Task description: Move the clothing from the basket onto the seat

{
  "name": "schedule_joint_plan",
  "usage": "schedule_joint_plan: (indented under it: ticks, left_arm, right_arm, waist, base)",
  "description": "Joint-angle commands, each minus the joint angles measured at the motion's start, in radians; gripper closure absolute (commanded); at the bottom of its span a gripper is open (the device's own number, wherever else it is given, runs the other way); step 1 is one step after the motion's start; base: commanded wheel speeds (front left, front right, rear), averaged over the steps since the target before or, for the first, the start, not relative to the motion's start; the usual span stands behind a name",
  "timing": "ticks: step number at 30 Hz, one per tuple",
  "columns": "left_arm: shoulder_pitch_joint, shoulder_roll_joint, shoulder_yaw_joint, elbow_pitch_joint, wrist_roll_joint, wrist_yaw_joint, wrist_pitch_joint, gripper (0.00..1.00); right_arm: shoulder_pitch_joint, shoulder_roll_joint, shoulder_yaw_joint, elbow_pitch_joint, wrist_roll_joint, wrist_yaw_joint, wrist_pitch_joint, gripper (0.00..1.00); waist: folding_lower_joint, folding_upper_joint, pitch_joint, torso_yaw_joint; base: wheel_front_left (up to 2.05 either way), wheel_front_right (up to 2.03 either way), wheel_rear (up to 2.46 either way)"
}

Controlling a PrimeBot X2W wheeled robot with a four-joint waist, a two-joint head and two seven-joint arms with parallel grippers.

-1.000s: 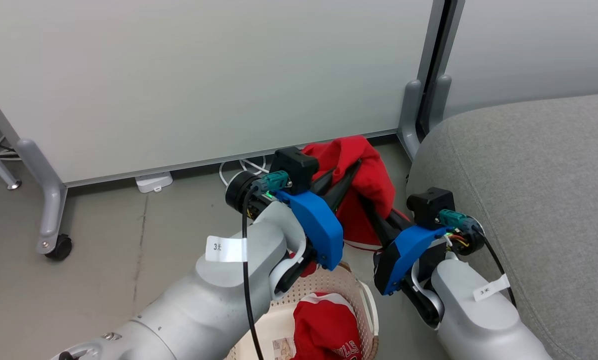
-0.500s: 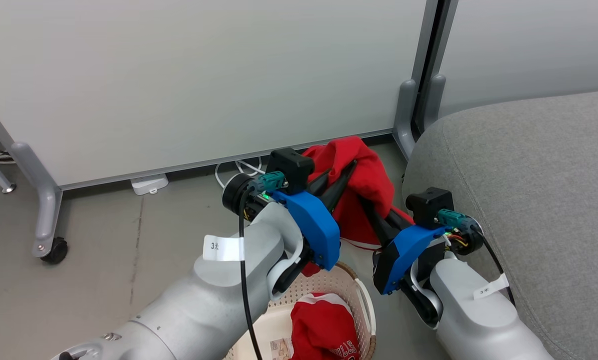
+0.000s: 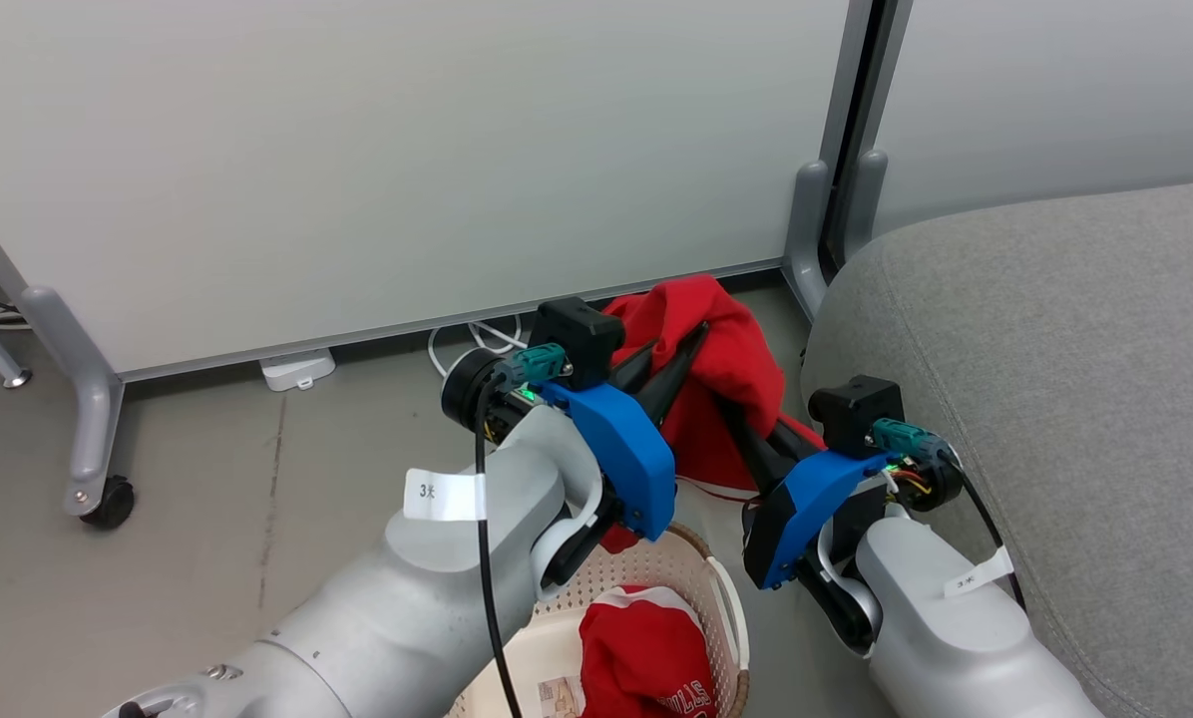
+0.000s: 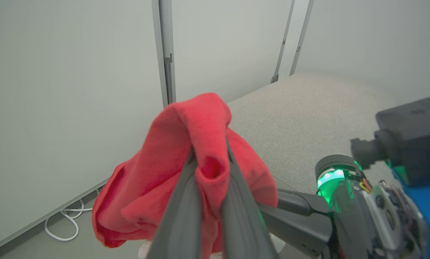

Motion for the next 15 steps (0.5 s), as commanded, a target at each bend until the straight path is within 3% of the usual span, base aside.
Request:
schedule_joint_plan:
  ticks: [1, 4, 5, 6, 15]
  left_arm:
    - [-0.013, 0.0, -0.001, 0.004, -0.004, -0.003, -0.005, 1.0]
    - [-0.009, 0.0, -0.002, 0.007, -0.016, -0.003, 0.0, 1.0]
    - [-0.01, 0.0, -0.002, 0.009, -0.018, 0.001, 0.0, 0.22]
    - [-0.013, 0.0, -0.002, 0.009, -0.018, 0.006, 0.0, 0.0]
    - [-0.017, 0.0, -0.006, 0.01, -0.01, 0.015, -0.004, 0.0]
  right_arm:
    - [-0.019, -0.004, 0.003, 0.003, 0.006, 0.0, -0.007, 1.0]
    - [-0.022, -0.004, 0.003, 0.007, 0.01, 0.0, -0.008, 1.0]
    - [-0.023, -0.004, 0.001, 0.009, 0.011, 0.0, -0.009, 1.0]
    - [-0.023, -0.004, 0.0, 0.011, 0.012, 0.0, -0.01, 1.0]
    - [-0.022, -0.003, 0.011, 0.015, 0.022, 0.0, -0.014, 1.0]
  waist:
    - [0.0, 0.0, 0.0, -0.001]
    - [0.0, 0.0, 0.001, -0.002]
    - [0.0, 0.0, 0.001, -0.001]
    - [0.0, 0.0, 0.002, -0.001]
    - [0.0, 0.0, 0.002, -0.001]
  base:
    - [0.0, 0.0, 0.0]
    - [0.0, 0.0, 0.0]
    - [0.0, 0.0, 0.0]
    - [0.0, 0.0, 0.0]
    - [0.0, 0.0, 0.0]
